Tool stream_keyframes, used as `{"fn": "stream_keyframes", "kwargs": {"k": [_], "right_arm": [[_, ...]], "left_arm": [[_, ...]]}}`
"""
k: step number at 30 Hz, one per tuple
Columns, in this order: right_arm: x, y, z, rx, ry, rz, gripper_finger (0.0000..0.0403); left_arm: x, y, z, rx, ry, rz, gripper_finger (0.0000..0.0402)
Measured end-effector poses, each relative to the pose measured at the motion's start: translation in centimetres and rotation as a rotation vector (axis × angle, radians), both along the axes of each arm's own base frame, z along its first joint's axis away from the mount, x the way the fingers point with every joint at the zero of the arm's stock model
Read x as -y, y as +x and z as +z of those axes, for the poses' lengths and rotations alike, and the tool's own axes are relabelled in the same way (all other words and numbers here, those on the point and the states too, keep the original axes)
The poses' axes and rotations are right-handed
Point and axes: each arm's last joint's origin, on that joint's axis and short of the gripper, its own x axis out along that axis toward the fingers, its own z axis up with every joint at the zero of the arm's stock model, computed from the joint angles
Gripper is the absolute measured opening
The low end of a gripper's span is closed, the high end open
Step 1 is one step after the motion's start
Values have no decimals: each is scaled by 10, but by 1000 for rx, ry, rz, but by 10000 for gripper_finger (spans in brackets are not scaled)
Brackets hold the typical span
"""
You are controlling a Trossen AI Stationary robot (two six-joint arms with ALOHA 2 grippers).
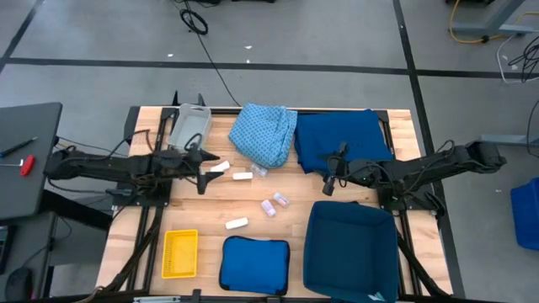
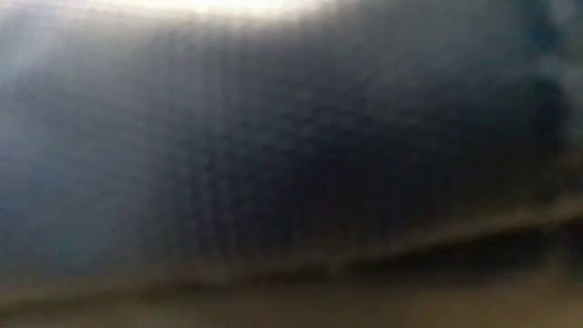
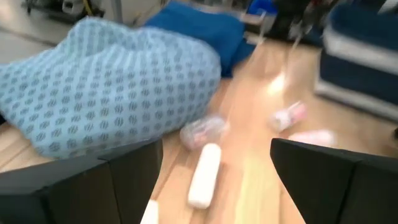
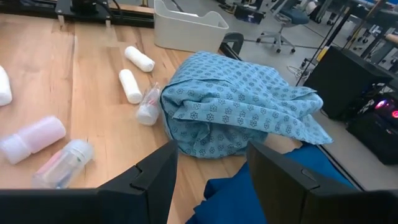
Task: Pick & place medical supplies in basket/bin
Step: Put the top white rolled gauze into the gray bin
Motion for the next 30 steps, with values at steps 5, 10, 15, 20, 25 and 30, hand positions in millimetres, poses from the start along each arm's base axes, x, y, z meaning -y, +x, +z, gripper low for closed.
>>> {"fn": "stream_keyframes", "kwargs": {"k": [5,10,15,20,25,30], "right_arm": [[0,0,0,-4,-1,5,201],[0,-1,-2,-26,-7,10,201],[0,-2,-5,-58,-9,10,201],[0,-2,-5,-57,-7,9,201],[0,-2,-5,-57,-7,9,201],[0,-2,-5,-57,-7,9,201]], "left_arm": [[-2,18,8,-149,29,51,303],[-4,37,15,-345,53,71,315],[-6,54,20,-528,52,109,317],[-6,66,16,-708,1,128,317],[-7,79,0,-824,-27,139,317],[-16,85,-18,-916,-59,162,317]]}}
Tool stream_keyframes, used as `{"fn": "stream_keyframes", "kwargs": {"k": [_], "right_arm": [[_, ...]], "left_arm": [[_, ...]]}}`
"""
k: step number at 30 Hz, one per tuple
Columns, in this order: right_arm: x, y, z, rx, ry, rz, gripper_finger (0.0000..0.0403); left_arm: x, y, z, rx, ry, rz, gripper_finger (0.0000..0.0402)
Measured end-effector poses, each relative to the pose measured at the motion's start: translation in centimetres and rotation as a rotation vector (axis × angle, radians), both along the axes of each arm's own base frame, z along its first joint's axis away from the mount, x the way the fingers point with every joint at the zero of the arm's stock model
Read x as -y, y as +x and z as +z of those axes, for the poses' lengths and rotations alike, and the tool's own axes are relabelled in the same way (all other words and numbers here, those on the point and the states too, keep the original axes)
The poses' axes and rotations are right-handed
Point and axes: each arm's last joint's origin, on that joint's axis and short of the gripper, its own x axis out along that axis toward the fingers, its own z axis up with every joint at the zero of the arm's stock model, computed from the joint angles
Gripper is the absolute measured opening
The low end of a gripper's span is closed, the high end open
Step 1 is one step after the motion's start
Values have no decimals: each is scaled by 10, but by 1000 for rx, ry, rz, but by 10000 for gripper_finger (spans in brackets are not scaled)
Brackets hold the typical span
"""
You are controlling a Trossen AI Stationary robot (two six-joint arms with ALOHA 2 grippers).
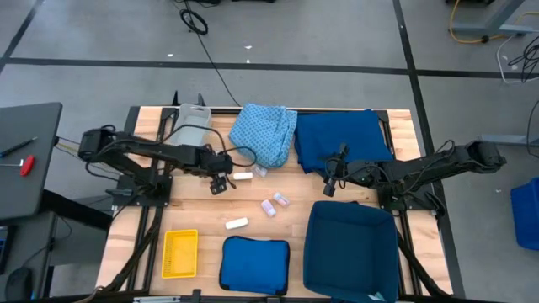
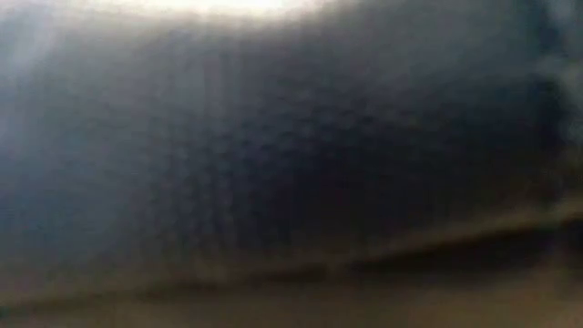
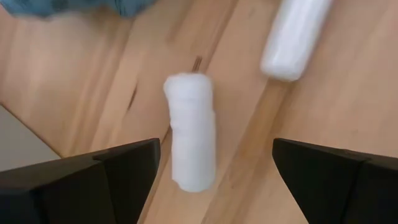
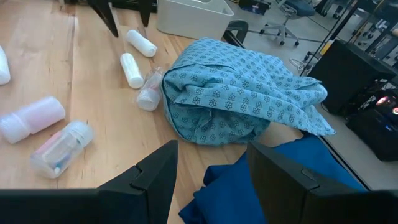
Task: Pick & place medical supplies in basket/bin
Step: Put the top white rolled gauze into the gray bin
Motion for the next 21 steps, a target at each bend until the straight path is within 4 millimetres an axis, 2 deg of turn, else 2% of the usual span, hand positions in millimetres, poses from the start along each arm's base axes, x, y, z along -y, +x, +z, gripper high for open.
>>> {"fn": "stream_keyframes", "kwargs": {"k": [7,21], "right_arm": [[0,0,0,-1,-2,1,201],[0,0,0,2,0,-1,201]], "left_arm": [[-13,3,-12,-46,-23,24,317],[-31,5,-13,12,-148,-5,308]]}}
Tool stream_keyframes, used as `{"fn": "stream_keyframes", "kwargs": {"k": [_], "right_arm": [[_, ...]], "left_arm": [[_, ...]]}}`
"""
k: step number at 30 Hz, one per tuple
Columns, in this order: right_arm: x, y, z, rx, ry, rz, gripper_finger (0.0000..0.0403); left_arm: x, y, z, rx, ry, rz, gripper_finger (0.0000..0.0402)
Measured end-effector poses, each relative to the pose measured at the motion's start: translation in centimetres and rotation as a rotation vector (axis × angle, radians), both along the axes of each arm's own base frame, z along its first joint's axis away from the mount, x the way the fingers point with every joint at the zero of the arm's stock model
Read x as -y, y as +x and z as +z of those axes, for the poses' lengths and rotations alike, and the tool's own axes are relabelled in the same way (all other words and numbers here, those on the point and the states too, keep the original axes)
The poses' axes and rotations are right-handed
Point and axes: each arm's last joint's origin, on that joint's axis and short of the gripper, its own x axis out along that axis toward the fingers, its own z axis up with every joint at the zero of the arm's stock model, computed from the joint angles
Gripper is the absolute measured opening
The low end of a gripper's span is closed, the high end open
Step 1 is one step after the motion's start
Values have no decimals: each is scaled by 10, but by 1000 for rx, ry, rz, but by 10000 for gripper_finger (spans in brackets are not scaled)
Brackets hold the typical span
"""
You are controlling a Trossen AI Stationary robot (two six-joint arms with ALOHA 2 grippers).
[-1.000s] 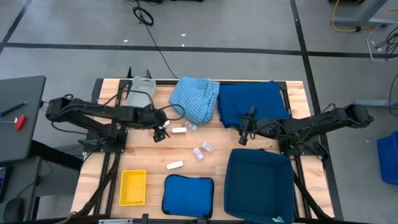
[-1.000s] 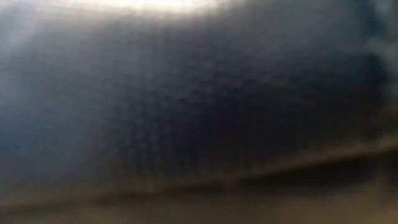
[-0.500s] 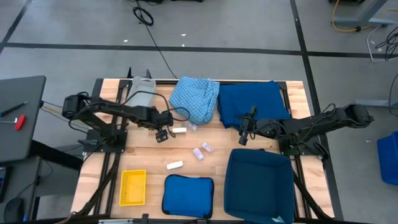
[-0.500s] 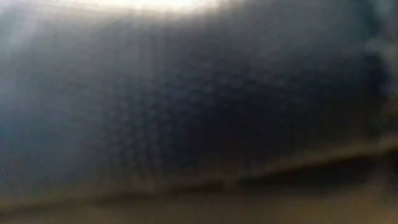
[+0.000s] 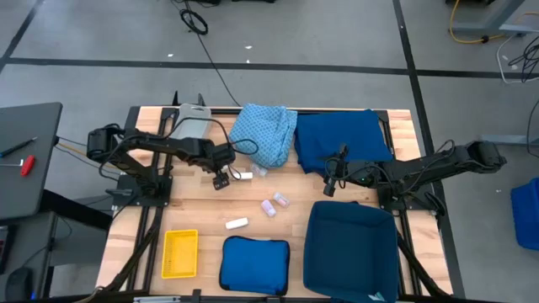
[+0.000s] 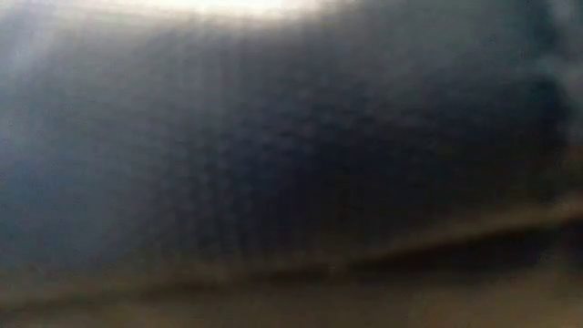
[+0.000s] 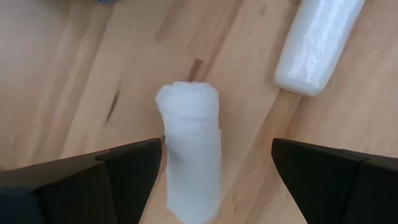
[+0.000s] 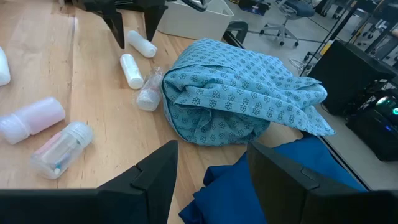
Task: Pick & place medical supplies in basket/bin
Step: Put the top white rolled gauze into the gray bin
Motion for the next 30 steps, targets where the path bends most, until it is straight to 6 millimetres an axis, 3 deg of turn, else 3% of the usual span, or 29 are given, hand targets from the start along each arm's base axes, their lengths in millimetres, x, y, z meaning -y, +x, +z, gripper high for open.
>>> {"fn": "stream_keyframes", "kwargs": {"k": [14,30], "right_arm": [[0,0,0,1,0,0,201],[0,0,0,2,0,0,201]], "left_arm": [[-7,-2,-1,5,-45,22,290],[-8,-2,-1,8,-43,44,155]]}}
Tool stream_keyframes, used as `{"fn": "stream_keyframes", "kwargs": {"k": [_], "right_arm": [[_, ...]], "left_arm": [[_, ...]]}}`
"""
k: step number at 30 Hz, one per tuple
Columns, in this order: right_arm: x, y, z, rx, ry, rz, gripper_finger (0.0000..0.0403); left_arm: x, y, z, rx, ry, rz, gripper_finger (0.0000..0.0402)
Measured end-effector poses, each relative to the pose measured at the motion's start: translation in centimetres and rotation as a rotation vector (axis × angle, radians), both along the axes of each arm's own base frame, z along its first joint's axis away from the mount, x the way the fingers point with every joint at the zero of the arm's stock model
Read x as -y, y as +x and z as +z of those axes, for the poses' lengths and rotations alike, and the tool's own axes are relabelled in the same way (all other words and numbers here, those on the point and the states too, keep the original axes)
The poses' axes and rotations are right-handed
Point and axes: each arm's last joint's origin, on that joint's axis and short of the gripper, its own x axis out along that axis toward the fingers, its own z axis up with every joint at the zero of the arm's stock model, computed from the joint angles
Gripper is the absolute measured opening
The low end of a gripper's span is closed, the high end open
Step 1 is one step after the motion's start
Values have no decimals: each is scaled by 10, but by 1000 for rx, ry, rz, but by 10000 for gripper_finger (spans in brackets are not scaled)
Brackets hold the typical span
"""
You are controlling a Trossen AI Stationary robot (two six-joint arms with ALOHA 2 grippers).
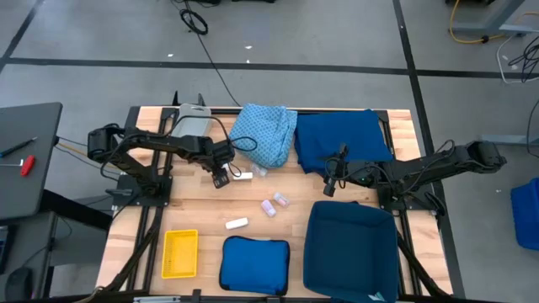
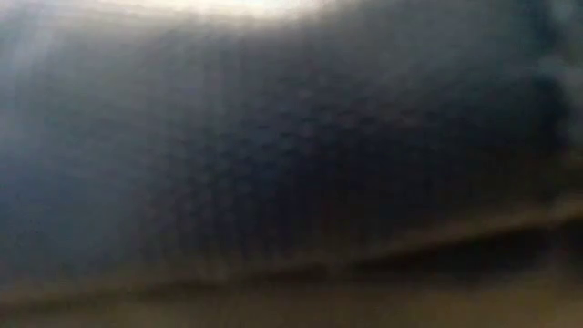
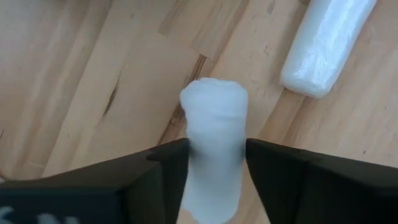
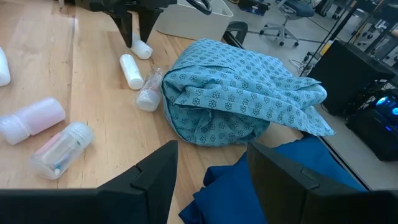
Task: Pick & place medical supplies in basket/bin
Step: Put the top white rolled gauze into the gray bin
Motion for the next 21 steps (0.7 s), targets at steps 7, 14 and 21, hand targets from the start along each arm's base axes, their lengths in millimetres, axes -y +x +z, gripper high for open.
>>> {"fn": "stream_keyframes", "kwargs": {"k": [7,14,21], "right_arm": [[0,0,0,4,0,0,201],[0,0,0,4,-1,-3,201],[0,0,0,7,5,-5,201]], "left_arm": [[1,0,0,3,-18,-5,72],[1,0,0,-1,-15,-28,12],[7,7,9,89,21,-100,12]]}}
